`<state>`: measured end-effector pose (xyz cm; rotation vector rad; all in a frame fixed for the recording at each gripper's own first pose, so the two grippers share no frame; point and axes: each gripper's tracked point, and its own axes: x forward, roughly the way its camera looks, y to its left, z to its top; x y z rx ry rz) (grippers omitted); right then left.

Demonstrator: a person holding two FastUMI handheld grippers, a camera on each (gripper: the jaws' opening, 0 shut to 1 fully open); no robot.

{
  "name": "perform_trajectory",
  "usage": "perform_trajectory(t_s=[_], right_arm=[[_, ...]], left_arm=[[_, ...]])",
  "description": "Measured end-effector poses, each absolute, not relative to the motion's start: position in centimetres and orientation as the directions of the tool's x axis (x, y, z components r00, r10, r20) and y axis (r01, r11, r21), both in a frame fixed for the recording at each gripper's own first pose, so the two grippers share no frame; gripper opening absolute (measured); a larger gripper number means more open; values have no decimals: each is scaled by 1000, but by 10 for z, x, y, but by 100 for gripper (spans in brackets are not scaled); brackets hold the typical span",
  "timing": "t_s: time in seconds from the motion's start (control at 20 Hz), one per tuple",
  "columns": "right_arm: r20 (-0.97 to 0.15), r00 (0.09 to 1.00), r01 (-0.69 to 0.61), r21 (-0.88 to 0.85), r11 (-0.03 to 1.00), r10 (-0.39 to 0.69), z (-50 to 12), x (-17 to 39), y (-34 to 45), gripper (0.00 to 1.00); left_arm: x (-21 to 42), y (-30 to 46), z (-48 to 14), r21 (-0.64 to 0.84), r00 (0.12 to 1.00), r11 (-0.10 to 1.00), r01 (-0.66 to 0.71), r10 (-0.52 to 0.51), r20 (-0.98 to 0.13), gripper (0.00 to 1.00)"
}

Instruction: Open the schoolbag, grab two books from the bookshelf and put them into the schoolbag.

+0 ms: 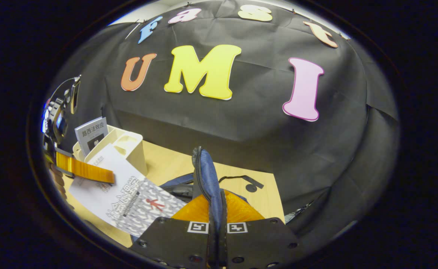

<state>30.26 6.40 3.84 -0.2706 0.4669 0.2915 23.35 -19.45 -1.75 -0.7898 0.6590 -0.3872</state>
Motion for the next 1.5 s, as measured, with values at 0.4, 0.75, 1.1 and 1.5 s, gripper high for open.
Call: perform_trajectory(t_s=[0.4,0.75,1.1,1.5], right_arm=[[-505,838,-344,-191,919,209,57,317,85,3],[-499,839,-370,-233,900,216,59,308,101,3],[-485,842,-391,-244,887,237,52,306,104,0],[-450,857,-371,-198,907,252,43,304,74,3]], left_arm=[[260,-288,-77,-806,731,589,50,-572,-372,41],[290,-346,-123,-919,724,393,24,-641,-256,46],[300,-346,-164,-901,761,429,62,-605,-235,47],[260,-310,-198,-598,700,789,142,-507,-503,91]])
